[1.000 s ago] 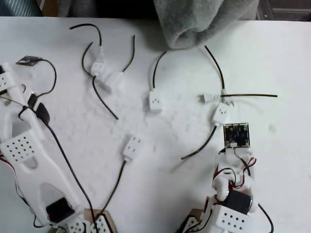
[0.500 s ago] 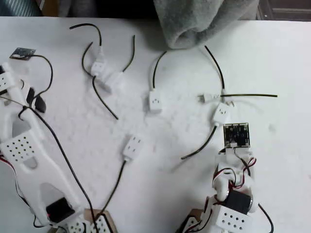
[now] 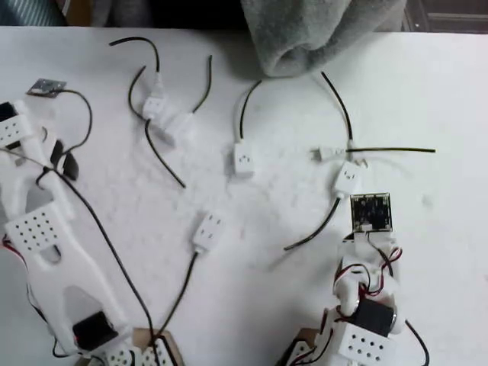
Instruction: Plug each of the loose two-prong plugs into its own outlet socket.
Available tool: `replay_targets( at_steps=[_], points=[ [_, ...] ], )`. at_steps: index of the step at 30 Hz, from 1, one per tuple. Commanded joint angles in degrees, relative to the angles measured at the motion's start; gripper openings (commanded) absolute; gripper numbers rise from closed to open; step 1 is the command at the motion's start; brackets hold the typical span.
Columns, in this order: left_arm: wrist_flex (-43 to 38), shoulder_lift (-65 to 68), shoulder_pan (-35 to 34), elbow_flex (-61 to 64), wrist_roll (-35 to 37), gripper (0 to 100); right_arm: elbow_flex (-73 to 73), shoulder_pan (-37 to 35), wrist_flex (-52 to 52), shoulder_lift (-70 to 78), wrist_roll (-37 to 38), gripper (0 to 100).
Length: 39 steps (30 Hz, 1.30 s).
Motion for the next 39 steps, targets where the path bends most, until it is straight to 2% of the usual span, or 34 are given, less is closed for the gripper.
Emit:
replay_targets(
  at_steps=[1,2,8,13,18,22,27,33,37,39],
  points=[
    [-0.53,0.84,1.89,-0.62,0.53,5,0.18,-0.57,0.13,-0.57,0.44,2.2],
    [-0.53,0.84,2.51,-0.26,0.53,2,0.18,-0.57,0.13,-0.57,0.44,2.2],
    [-0.26,0.31,4.62,-0.7,1.05,2,0.18,-0.57,0.13,-0.57,0.44,2.2],
    [11.25,-2.68,6.37,-8.0,0.7,2,0.18,-0.57,0.04,-0.57,0.44,2.2],
    [11.16,-10.24,5.76,-6.07,0.79,2,0.18,-0.57,-0.04,-0.57,0.44,2.2],
    [11.16,-20.0,6.64,5.36,0.79,2,0.18,-0.57,-0.04,-0.57,0.44,2.2],
    [11.16,-38.46,11.56,28.75,0.7,2,0.18,-0.57,-0.04,-0.57,0.44,2.2],
    [10.9,-62.29,22.55,52.75,1.23,2,0.18,-0.57,-0.04,-0.57,0.44,2.2],
    [10.81,-76.44,30.46,64.62,1.41,2,0.18,-0.57,-0.04,-0.57,0.44,2.2],
    [9.76,-82.59,34.51,69.36,3.87,2,0.18,-0.57,-0.04,-0.57,0.44,2.2]
  ],
)
